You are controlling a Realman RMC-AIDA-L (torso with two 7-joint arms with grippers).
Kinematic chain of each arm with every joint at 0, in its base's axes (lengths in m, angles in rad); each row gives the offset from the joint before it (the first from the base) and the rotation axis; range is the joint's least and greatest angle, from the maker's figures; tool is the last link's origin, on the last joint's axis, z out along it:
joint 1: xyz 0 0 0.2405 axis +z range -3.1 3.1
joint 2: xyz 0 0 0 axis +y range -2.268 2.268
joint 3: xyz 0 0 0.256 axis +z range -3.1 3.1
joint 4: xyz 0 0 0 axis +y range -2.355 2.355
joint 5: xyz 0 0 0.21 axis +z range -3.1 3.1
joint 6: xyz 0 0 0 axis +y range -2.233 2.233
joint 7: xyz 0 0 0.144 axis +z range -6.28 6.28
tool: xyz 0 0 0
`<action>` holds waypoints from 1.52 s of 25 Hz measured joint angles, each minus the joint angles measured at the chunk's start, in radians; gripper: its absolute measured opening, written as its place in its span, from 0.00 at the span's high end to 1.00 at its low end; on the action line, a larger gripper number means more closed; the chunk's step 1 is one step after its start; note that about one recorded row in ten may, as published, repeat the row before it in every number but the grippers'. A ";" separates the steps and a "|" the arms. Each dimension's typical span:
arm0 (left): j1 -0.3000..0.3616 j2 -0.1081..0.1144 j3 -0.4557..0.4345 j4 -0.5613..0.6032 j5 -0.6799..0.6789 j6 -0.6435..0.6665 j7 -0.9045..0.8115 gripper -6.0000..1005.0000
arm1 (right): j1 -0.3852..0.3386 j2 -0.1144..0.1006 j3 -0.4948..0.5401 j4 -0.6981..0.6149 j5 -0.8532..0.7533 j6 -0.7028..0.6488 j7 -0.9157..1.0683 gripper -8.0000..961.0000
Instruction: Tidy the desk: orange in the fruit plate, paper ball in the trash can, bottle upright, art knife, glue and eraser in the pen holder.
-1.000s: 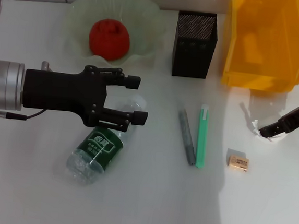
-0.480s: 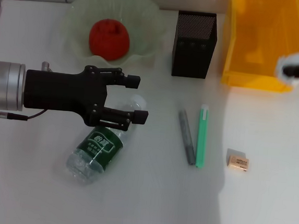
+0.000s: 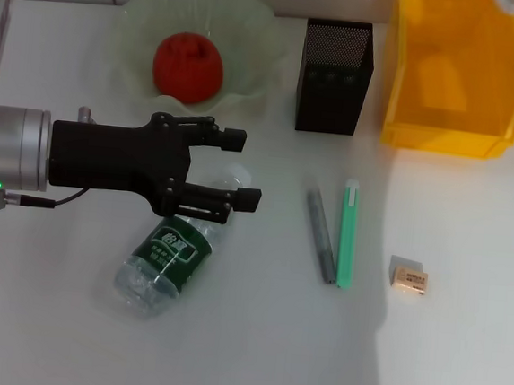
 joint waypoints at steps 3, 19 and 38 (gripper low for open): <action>0.001 -0.003 0.000 0.000 0.000 -0.004 -0.002 0.14 | 0.000 -0.007 0.002 0.038 0.052 0.020 -0.038 0.37; -0.047 0.007 -0.003 0.295 0.211 -0.044 -0.481 0.14 | -0.330 0.033 0.006 -0.072 0.492 -0.363 -0.339 0.15; -0.296 -0.042 0.478 0.431 0.727 -0.235 -1.353 0.14 | -0.457 0.058 0.014 0.469 0.485 -0.485 -0.813 0.15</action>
